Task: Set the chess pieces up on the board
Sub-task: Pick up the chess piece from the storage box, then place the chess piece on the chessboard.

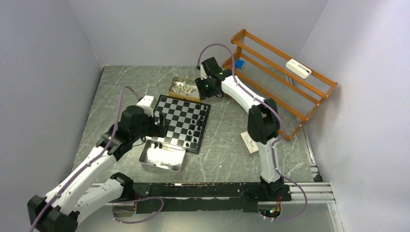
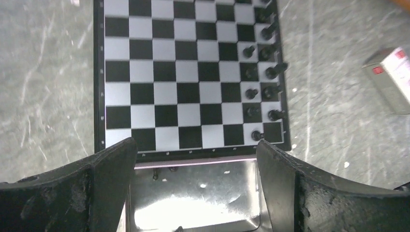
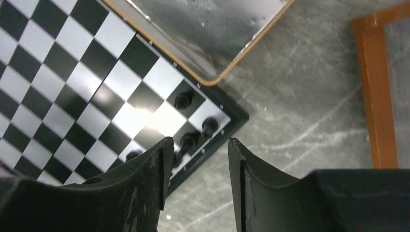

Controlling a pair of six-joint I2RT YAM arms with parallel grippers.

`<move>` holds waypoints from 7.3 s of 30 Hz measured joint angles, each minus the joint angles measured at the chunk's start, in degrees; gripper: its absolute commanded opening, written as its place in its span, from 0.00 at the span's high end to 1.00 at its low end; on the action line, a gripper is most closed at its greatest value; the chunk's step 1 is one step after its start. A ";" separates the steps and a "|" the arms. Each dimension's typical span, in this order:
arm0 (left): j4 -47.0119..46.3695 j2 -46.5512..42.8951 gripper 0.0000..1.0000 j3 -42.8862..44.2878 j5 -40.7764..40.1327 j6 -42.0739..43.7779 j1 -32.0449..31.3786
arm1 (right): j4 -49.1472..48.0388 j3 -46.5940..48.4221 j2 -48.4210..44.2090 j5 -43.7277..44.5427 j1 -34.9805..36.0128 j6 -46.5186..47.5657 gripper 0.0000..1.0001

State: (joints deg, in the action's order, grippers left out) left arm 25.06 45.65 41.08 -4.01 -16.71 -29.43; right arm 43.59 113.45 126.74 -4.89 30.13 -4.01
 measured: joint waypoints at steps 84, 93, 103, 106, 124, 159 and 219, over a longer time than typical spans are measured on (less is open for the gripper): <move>-7.82 11.82 0.70 -16.68 -8.96 -18.73 -4.26 | -38.14 -57.35 -57.27 -18.73 -0.13 -7.30 0.35; -9.79 10.78 0.69 -17.70 -11.32 -16.63 -6.05 | -38.07 -57.75 -57.29 -18.71 -0.13 -7.30 0.35; -12.55 10.75 0.71 -19.87 -12.94 -15.61 -6.45 | -37.70 -57.75 -57.99 -18.56 -0.13 -6.78 0.35; -13.49 10.56 0.71 -20.17 -12.94 -15.08 -6.82 | -37.70 -57.75 -58.14 -18.47 -0.13 -6.60 0.35; -15.67 11.28 0.72 -21.27 -12.94 -13.49 -7.26 | -37.59 -57.75 -58.49 -18.05 -0.13 -6.14 0.35; -11.72 9.05 0.88 -19.69 -12.92 -17.53 -7.63 | -37.53 -59.04 -60.35 -18.03 -0.13 -6.10 0.22; -28.11 59.89 0.87 24.15 -7.54 -0.79 -12.28 | -31.54 -70.82 -80.54 -5.99 -0.13 -9.38 0.00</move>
State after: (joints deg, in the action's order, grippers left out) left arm -3.05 105.54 65.23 -11.55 -17.50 -41.71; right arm 12.05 42.63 46.19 -10.87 30.00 -13.39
